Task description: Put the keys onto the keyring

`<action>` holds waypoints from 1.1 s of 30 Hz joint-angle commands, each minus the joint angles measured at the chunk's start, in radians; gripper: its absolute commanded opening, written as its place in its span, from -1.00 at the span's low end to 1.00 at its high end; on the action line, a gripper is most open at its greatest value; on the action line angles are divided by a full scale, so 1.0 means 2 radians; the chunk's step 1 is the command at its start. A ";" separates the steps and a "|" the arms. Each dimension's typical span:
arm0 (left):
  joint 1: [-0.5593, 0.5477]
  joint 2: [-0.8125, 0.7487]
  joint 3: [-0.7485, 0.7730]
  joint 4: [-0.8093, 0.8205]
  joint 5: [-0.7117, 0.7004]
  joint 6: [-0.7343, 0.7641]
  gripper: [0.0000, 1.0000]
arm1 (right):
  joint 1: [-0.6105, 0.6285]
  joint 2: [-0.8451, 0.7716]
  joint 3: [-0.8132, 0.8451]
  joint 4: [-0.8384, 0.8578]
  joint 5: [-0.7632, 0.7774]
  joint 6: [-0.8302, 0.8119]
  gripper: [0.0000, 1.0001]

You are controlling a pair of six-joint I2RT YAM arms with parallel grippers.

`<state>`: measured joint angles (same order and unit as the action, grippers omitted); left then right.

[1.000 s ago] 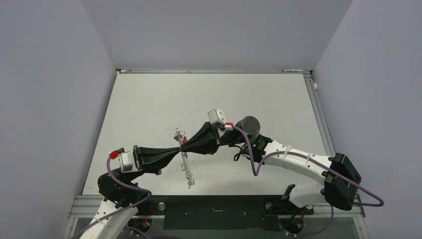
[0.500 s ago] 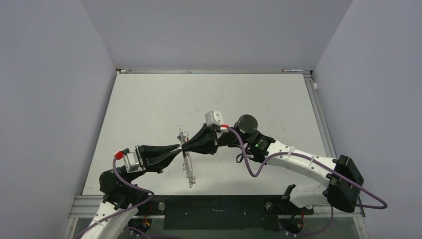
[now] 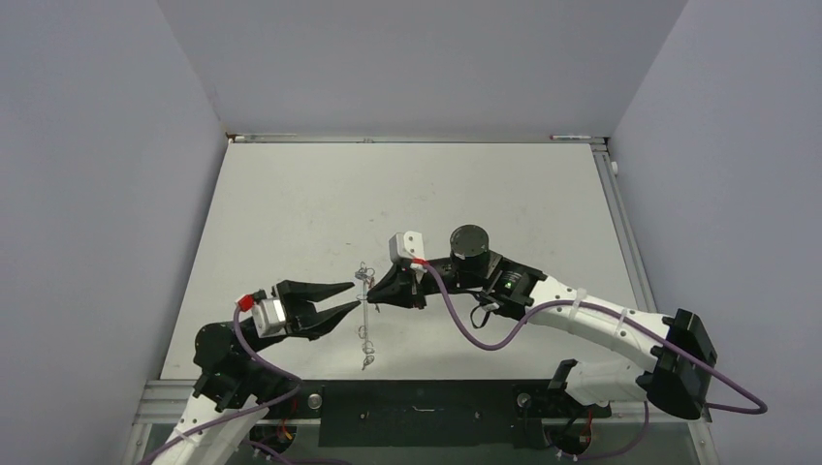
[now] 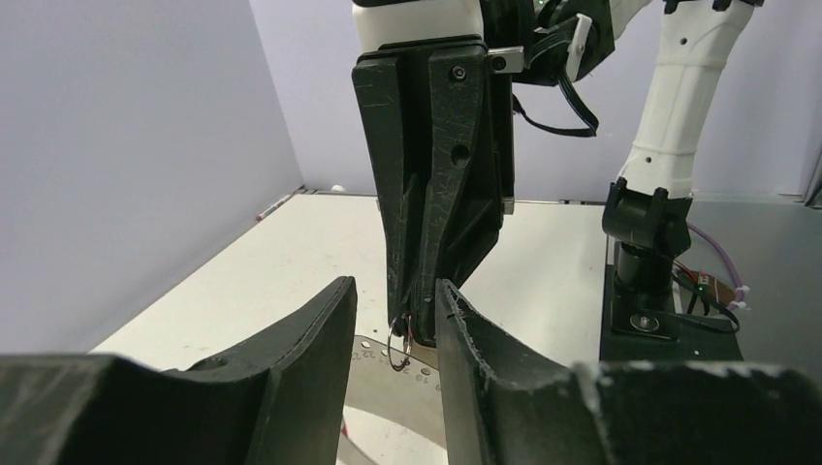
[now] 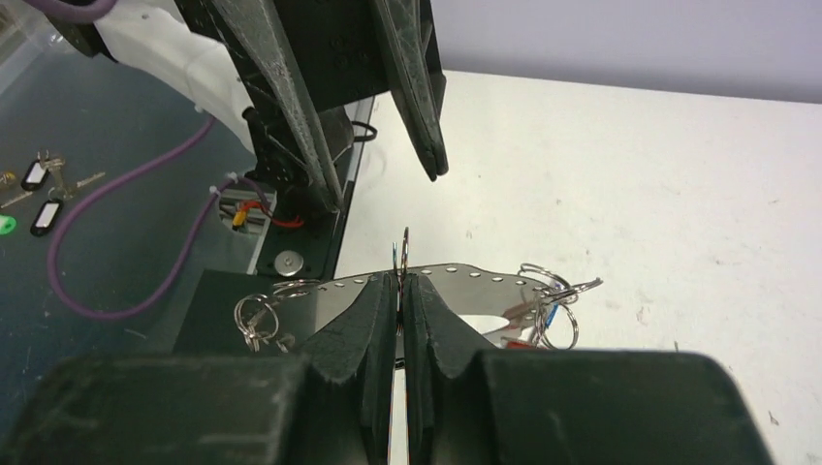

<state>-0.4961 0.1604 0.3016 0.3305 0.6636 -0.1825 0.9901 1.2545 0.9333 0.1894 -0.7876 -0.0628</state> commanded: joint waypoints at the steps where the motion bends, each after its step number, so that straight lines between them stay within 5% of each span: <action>1: -0.017 0.016 0.043 -0.055 0.025 0.047 -0.35 | 0.002 -0.035 0.036 -0.039 0.008 -0.043 -0.90; 13: -0.092 0.115 0.151 -0.251 0.008 0.187 -0.37 | 0.000 -0.057 0.039 -0.119 0.015 -0.082 -0.90; 33: -0.100 0.156 0.147 -0.232 0.006 0.200 -0.47 | 0.000 -0.064 0.045 -0.145 -0.012 -0.096 -0.89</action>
<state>-0.6884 0.4625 0.5861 -0.1814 0.6601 0.2070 0.9897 1.1542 0.9623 -0.1448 -0.7704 -0.2291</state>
